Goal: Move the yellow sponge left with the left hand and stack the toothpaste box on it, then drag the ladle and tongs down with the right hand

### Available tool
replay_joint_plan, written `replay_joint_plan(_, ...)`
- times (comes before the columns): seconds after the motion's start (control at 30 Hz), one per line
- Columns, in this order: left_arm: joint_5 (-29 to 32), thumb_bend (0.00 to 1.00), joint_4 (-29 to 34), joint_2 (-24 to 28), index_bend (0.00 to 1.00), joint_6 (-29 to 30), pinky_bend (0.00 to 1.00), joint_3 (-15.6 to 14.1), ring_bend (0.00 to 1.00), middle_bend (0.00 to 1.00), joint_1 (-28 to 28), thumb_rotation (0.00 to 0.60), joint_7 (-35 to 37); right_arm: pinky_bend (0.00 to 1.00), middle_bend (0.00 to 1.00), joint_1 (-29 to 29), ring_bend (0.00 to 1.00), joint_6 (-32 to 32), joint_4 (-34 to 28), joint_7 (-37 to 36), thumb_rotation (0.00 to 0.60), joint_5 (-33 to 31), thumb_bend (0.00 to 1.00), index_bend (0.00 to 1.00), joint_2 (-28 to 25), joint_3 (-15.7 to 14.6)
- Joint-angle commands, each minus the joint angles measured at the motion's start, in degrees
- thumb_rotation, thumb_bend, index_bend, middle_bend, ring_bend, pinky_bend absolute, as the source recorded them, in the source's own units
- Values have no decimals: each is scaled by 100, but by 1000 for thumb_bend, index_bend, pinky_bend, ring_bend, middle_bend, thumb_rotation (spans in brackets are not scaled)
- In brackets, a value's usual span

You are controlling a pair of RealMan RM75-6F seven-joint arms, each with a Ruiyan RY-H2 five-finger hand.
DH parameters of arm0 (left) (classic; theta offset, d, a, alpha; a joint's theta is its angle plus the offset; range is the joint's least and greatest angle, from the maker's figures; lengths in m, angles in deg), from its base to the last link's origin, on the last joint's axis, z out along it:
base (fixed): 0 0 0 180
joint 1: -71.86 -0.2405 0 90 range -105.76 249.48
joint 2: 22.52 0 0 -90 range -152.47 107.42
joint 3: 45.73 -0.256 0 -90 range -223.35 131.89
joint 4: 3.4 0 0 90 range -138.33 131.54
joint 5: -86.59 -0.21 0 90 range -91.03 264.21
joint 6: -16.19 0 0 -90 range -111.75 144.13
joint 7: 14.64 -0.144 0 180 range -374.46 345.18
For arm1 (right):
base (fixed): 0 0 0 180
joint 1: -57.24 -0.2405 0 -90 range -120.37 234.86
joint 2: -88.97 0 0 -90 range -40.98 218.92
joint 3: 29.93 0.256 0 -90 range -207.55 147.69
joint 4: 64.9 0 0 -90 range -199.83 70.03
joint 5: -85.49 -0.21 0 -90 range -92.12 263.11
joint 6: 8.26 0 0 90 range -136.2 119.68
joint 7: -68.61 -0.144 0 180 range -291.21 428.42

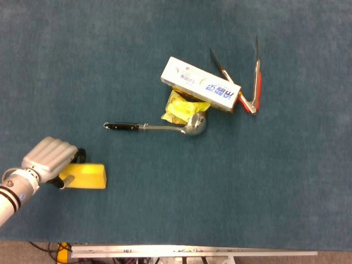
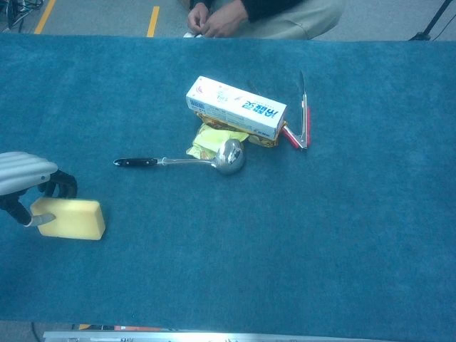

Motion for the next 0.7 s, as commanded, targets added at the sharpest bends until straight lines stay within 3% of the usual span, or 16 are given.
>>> replay_joint_plan(0.03,133,342,55,53,93,-88,303,-6,202,178,66,568,-91,280,335,7,265,-14,6,-6,600,1,36,198,-3,1)
replay_joint_plan(0.1,225,342,106,84,2,-88,229,5,45,24,100,537,-179,279,338,14,266,-6,1,3,600,-23,36,198,-11,3)
replay_joint_plan(0.17,287,342,145,98,0,-63,181,14,3,0,116,530,-245,279,347,18,266,-2,-7,30,600,-47,36,198,-10,10)
replay_joint_plan(0.4,382,342,291,215,0,55,163,72,0,0,145,524,-306,279,353,23,268,-23,3,10,600,-42,37,198,-10,19)
replay_joint_plan(0.57,8,342,273,216,0,675,163,373,0,0,-16,594,25,279,353,8,268,-14,-7,24,600,-4,36,198,-12,12)
replay_joint_plan(0.7,-419,341,128,165,0,1039,163,620,0,0,-57,600,392,279,353,-38,268,26,-90,19,600,93,36,198,-47,-14)
